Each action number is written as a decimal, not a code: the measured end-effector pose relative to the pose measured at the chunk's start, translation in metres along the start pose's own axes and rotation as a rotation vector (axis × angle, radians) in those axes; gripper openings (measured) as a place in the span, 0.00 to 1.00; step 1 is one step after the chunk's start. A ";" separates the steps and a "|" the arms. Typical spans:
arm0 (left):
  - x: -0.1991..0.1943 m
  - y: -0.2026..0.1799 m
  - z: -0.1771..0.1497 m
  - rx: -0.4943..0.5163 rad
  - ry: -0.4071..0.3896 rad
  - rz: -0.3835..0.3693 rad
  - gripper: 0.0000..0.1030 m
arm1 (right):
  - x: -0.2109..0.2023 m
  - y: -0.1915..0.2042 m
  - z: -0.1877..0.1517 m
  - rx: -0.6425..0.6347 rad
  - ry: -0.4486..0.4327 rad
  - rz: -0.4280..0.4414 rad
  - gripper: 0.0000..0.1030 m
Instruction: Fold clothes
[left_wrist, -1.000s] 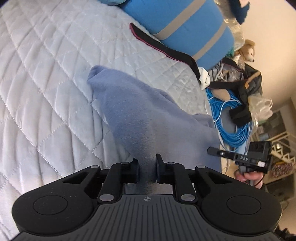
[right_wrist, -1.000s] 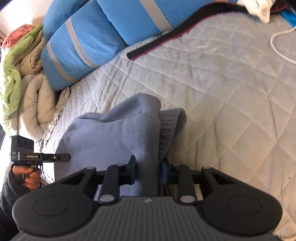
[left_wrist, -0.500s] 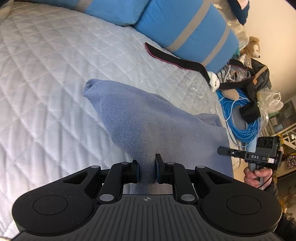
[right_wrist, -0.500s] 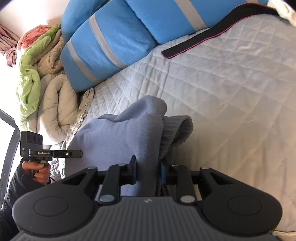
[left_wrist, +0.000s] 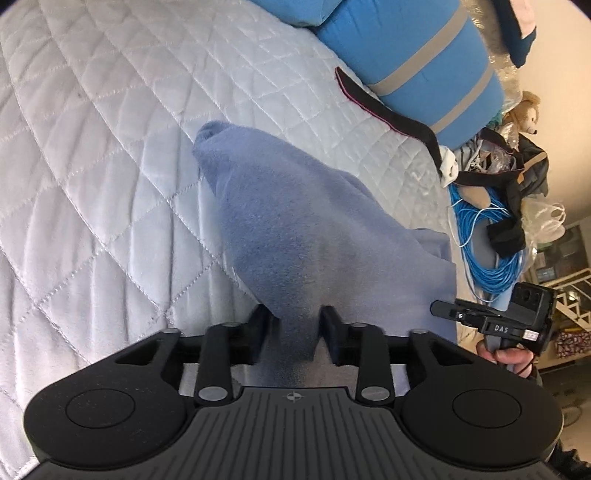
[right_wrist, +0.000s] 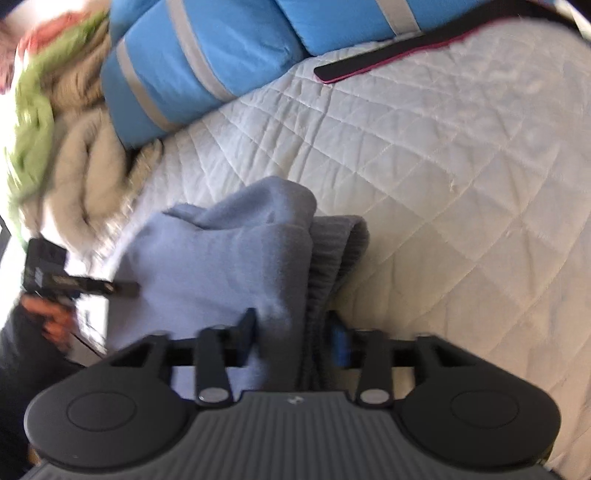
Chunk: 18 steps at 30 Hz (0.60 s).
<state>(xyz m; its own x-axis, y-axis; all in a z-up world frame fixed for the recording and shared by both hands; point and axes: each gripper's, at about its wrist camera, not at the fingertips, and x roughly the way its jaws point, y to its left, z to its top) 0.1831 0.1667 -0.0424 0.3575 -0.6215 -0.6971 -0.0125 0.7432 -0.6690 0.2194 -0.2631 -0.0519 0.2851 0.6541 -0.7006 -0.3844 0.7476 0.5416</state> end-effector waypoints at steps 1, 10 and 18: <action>0.001 0.001 0.000 -0.004 0.001 -0.017 0.40 | 0.000 0.001 0.000 -0.013 -0.003 -0.001 0.61; 0.007 -0.012 -0.004 0.050 0.021 0.006 0.34 | 0.011 0.010 -0.003 -0.030 0.004 0.027 0.37; -0.008 -0.033 -0.003 0.111 0.013 0.032 0.18 | 0.000 0.029 0.002 -0.115 -0.012 -0.025 0.21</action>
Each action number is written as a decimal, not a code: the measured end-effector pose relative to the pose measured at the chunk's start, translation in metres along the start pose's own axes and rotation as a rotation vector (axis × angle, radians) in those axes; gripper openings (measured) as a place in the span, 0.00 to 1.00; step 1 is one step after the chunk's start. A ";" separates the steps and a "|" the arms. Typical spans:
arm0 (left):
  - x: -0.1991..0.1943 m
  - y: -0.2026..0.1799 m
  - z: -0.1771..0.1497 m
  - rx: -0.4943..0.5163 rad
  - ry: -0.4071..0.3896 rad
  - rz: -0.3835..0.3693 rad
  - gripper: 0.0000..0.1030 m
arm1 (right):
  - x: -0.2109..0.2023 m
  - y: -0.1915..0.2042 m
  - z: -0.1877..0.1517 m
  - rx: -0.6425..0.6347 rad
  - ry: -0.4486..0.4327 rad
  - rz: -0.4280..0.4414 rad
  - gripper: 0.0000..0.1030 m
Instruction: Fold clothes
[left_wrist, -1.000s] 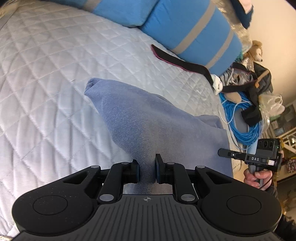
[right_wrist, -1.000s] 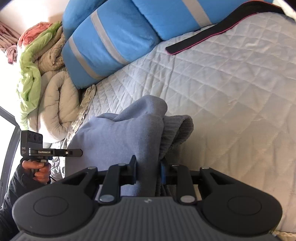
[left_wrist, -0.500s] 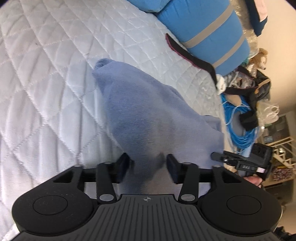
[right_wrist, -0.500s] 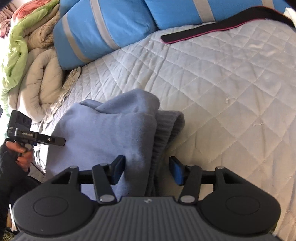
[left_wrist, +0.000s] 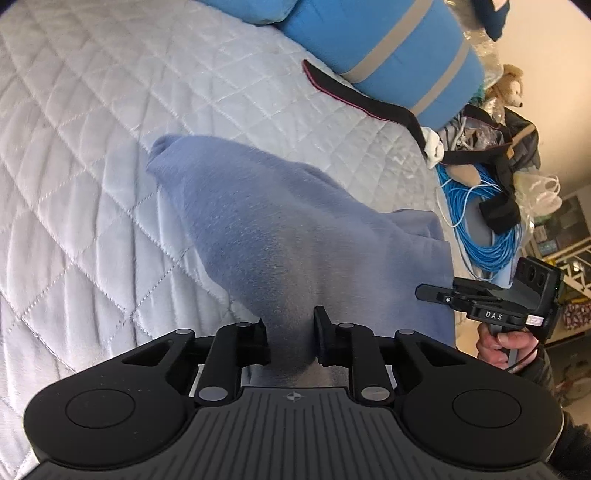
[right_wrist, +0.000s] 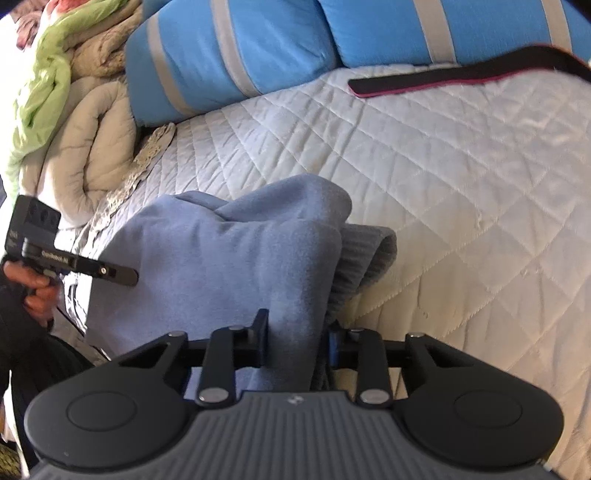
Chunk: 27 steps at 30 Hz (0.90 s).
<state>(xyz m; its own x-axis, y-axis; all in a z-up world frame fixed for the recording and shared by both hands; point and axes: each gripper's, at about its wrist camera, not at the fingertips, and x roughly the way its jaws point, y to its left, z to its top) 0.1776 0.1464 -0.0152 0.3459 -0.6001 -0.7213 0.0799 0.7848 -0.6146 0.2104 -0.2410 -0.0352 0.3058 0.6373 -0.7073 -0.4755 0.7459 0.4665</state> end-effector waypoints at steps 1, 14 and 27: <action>-0.003 -0.003 0.002 0.007 0.000 0.001 0.18 | -0.002 0.002 0.002 -0.005 0.000 -0.001 0.21; -0.032 -0.034 0.031 0.058 -0.051 0.004 0.18 | -0.033 0.016 0.039 -0.044 -0.069 -0.018 0.20; -0.018 -0.023 0.086 0.049 -0.070 -0.022 0.18 | -0.026 -0.011 0.100 0.017 -0.067 0.007 0.19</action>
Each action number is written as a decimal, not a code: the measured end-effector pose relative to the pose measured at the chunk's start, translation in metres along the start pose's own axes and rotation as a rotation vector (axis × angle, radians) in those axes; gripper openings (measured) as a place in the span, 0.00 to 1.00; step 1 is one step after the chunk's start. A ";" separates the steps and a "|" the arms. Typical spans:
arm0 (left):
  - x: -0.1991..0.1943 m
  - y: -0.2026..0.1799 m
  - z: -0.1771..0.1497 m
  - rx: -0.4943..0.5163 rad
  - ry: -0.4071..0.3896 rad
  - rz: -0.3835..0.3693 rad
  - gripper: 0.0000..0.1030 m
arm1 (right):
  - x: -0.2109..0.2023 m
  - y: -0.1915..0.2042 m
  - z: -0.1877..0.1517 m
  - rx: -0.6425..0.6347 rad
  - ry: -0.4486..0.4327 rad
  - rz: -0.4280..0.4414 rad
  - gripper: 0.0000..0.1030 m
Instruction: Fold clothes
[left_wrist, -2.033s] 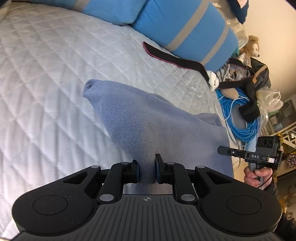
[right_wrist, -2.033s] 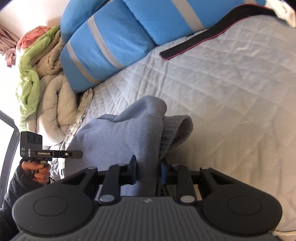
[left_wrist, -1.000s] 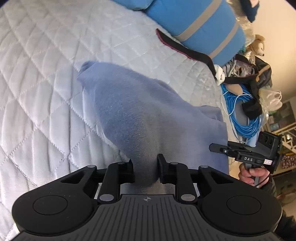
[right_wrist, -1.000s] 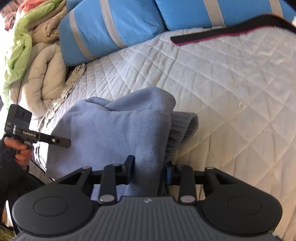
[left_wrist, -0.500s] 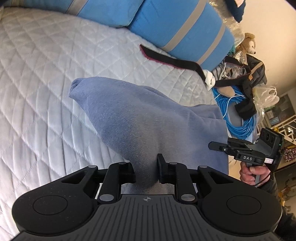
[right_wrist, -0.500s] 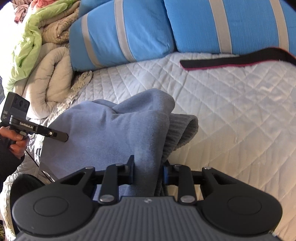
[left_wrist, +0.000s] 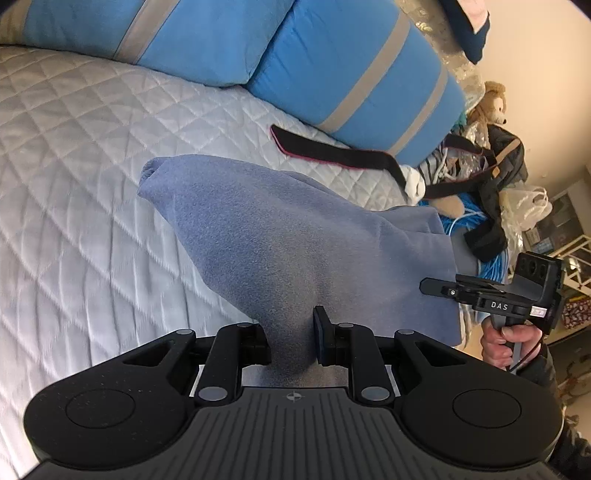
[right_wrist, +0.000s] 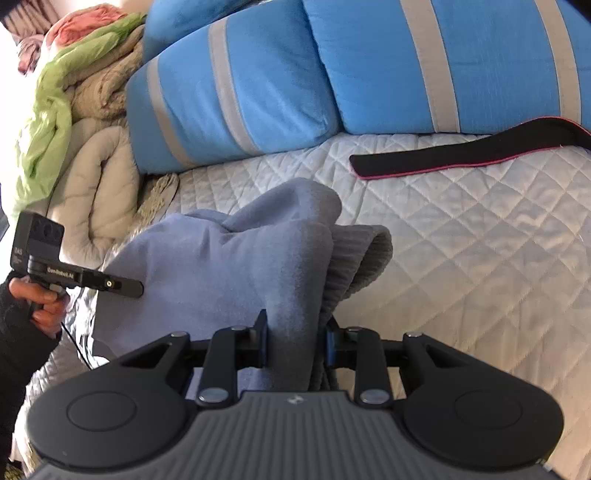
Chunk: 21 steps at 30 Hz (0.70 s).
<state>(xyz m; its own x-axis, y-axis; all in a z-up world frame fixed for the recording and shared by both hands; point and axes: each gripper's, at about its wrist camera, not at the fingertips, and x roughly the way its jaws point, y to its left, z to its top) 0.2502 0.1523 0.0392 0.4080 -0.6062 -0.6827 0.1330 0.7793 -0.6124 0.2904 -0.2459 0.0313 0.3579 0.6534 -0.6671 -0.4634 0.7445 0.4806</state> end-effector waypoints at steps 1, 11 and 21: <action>0.003 0.002 0.006 -0.002 -0.002 -0.001 0.18 | 0.003 -0.003 0.005 0.009 0.000 -0.001 0.19; 0.032 0.025 0.056 -0.020 -0.001 0.012 0.18 | 0.040 -0.032 0.046 0.046 0.015 -0.009 0.19; 0.054 0.036 0.100 -0.012 -0.007 0.026 0.18 | 0.070 -0.068 0.078 0.109 0.006 0.010 0.19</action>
<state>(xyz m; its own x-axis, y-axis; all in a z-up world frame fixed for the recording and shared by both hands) 0.3679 0.1636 0.0198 0.4174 -0.5848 -0.6955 0.1111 0.7925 -0.5997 0.4099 -0.2399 -0.0032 0.3488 0.6602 -0.6652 -0.3754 0.7488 0.5463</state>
